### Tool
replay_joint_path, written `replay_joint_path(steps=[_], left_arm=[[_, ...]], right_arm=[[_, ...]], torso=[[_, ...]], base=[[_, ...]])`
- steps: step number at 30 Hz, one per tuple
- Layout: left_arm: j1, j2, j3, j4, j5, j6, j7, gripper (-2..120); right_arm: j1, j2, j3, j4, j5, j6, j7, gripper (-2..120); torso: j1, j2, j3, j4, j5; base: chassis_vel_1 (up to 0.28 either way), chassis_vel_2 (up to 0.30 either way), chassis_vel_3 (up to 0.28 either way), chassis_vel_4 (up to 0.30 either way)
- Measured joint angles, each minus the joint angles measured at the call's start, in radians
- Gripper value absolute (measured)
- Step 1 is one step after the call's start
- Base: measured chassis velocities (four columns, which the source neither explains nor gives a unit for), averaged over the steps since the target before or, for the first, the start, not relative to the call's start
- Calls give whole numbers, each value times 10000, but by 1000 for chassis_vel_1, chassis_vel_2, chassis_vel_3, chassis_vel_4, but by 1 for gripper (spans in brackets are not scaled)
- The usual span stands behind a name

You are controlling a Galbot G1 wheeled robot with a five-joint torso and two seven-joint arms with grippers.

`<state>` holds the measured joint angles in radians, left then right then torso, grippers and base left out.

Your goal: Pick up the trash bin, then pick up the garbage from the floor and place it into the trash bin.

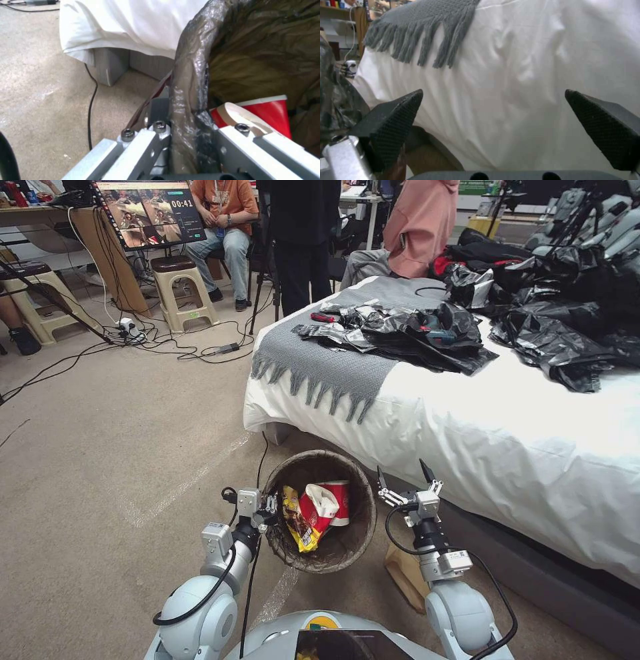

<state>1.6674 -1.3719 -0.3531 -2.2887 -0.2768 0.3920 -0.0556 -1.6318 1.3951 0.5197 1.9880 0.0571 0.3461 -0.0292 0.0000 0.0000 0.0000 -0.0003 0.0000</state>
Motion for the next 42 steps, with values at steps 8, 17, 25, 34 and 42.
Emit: replay_joint_path(steps=[8, 17, 25, 34, 42], left_arm=[[-55, 9, -10, 6, -6, -5, -2, 0], [-109, -6, -44, 25, -7, -9, -3, 0], [-169, 8, -106, 15, -46, -18, -4, 0], [-195, 8, -106, 30, -56, -36, 6, 0], [-204, -5, -92, 48, -52, -41, 12, 0]], right_arm=[[-343, -135, 339, 21, -213, -614, -292, 100], [-637, -237, 687, -163, -532, -1633, -454, 100], [-804, -325, 798, -1157, -549, -2120, -667, 100], [-718, -533, 836, -2455, -494, -2438, -1065, 100], [-704, -620, 697, -3018, -399, -2739, -1161, 100]], torso=[[0, 0, 0, 2, 0], [0, 0, 0, 2, 0], [0, 0, 0, 2, 1], [0, 0, 0, 3, 1], [0, 0, 0, 3, 0]], base=[[0, 0, 0, 0], [0, 0, 0, 0], [0, 0, 0, 0], [0, 0, 0, 0], [0, 0, 0, 0]])
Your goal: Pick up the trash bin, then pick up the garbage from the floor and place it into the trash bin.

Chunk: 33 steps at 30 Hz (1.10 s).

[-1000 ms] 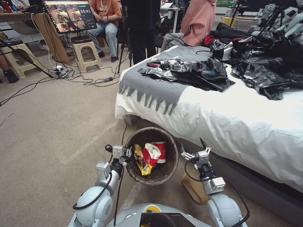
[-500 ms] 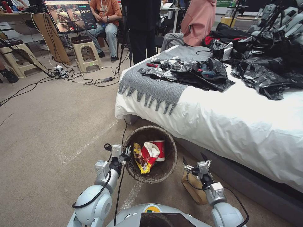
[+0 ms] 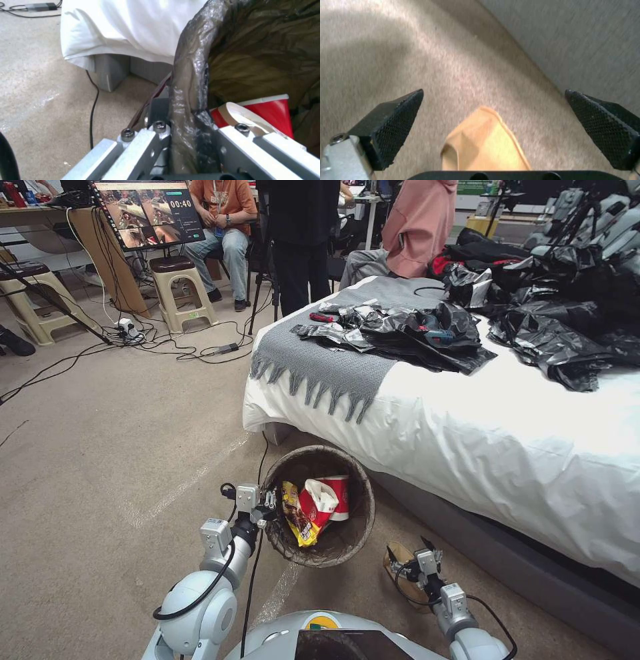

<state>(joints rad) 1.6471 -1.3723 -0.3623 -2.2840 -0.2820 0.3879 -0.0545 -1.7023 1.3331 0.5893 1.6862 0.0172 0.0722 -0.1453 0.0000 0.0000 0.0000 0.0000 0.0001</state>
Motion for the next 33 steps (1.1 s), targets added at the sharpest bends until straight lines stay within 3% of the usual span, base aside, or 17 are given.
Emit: replay_joint_path(steps=[17, 26, 29, 33], left_arm=[[6, -2, 38, 7, 19, -5, 2, 0], [-26, 19, 63, -5, 40, -4, 1, 0], [-37, 29, 62, 0, 41, 0, -1, 0], [-66, 31, 52, 14, 50, 7, -9, 0]], right_arm=[[76, -120, -95, -402, -25, -312, -63, 100], [426, -299, 8, -1228, -170, -700, -278, 100], [558, -291, 22, -1585, -221, -709, -292, 96], [803, -269, 32, -2041, -232, -687, -336, 83]], torso=[[0, 0, 0, 0, 0], [0, 0, 0, 1, 0], [0, 0, 0, -1, 0], [0, 0, 0, 0, 0]], base=[[0, 0, 0, 0], [0, 0, 0, 0], [0, 0, 0, 0], [0, 0, 0, 0]])
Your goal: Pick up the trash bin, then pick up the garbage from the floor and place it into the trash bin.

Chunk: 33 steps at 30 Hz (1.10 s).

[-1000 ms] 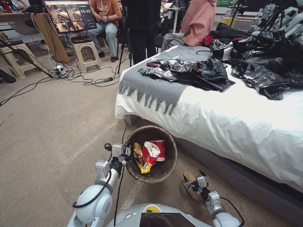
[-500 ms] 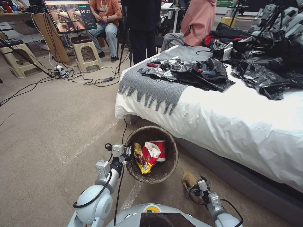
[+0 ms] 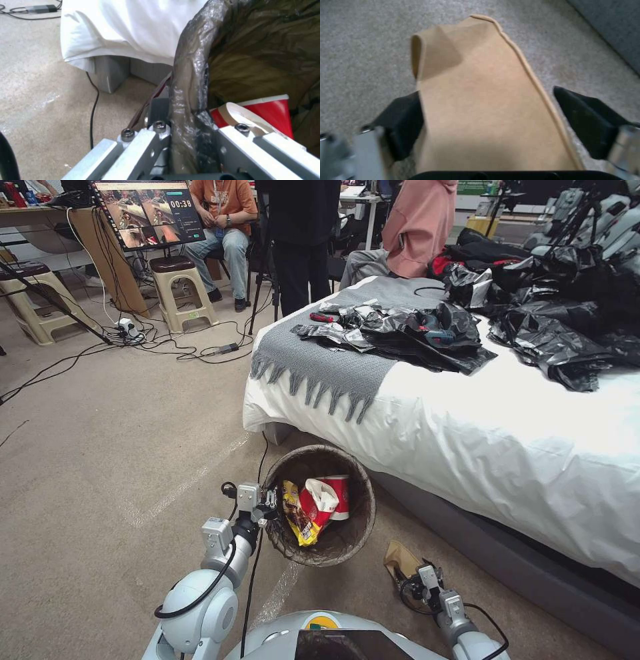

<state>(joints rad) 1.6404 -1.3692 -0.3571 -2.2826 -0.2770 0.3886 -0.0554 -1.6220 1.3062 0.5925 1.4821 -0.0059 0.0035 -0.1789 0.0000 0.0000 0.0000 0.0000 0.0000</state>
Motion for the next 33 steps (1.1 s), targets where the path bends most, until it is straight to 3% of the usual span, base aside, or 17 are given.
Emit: replay_joint_path(steps=[11, 14, 20, 23, 33], left_arm=[[-7, -19, -25, 2, 61, 0, -16, 0], [-23, -48, 8, 1, 103, 0, -16, 0], [-39, -45, 5, 2, 104, 0, -15, 0], [-48, -35, -5, 3, 104, 0, -15, 0], [-104, -42, -1, 91, 99, 8, -12, 0]], right_arm=[[112, 94, -62, -323, 25, 233, -148, 43], [112, 103, -22, -290, 58, 261, -119, 27], [115, 106, -13, -292, 63, 303, -97, 15], [125, 106, 2, -294, 66, 328, -86, 3], [190, 98, 79, -215, 143, 429, 62, 0]], torso=[[0, 0, 0, 2, 1], [0, 0, 0, 2, 0], [0, 0, 0, 1, 1], [0, 0, 0, 0, 0], [0, 0, 0, -1, 0]], base=[[0, 0, 0, 0], [0, 0, 0, 0], [0, 0, 0, 0], [0, 0, 0, 0], [0, 0, 0, 0]])
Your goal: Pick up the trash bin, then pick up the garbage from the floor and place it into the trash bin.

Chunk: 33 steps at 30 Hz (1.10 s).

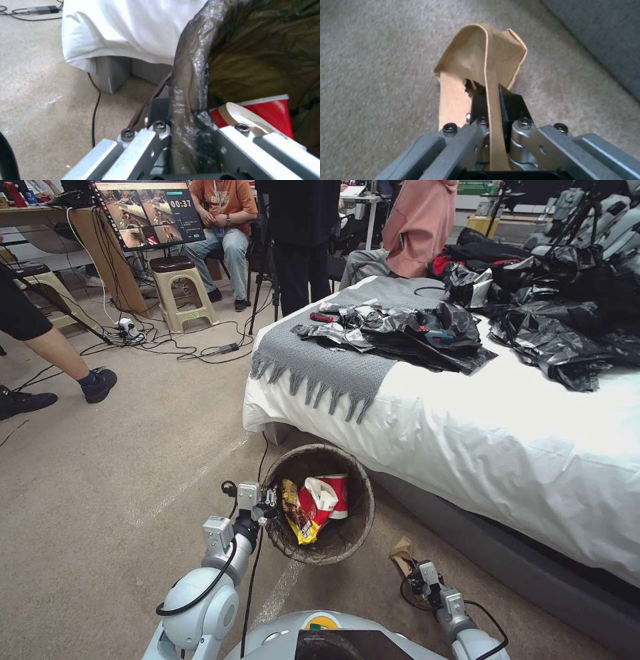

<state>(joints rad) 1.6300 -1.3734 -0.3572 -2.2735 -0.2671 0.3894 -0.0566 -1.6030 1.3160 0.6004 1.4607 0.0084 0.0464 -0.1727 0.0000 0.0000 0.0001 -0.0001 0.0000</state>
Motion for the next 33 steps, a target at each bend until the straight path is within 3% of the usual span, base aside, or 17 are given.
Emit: replay_joint_path(steps=[9, 16, 19, 30, 33], left_arm=[[1, -20, 48, 29, 42, 5, 0, 0], [12, -19, 29, 49, 45, 20, 0, 0], [18, -34, 16, 70, 55, 29, -3, 0], [15, -37, -79, 108, 58, 42, -32, 0], [11, -30, -88, 111, 52, 53, -36, 0]], right_arm=[[-220, 41, 35, 807, 46, 552, 395, 0], [-436, 134, 40, 2052, 440, 1947, 662, 0], [-571, 196, 55, 3084, 814, 2642, 465, 0], [-1063, 271, 166, 5075, 1279, 3041, 154, 0], [-1147, 308, 180, 5904, 2046, 3599, -507, 0]], torso=[[0, 0, 0, 1, 1], [0, 0, 0, 2, -1], [0, 0, 0, 2, -2], [0, 0, 0, 0, -1], [0, 0, 0, 2, -1]], base=[[0, 0, 0, 0], [0, 0, 0, 0], [0, 0, 0, 0], [0, 0, 0, 0], [0, 0, 0, 0]])
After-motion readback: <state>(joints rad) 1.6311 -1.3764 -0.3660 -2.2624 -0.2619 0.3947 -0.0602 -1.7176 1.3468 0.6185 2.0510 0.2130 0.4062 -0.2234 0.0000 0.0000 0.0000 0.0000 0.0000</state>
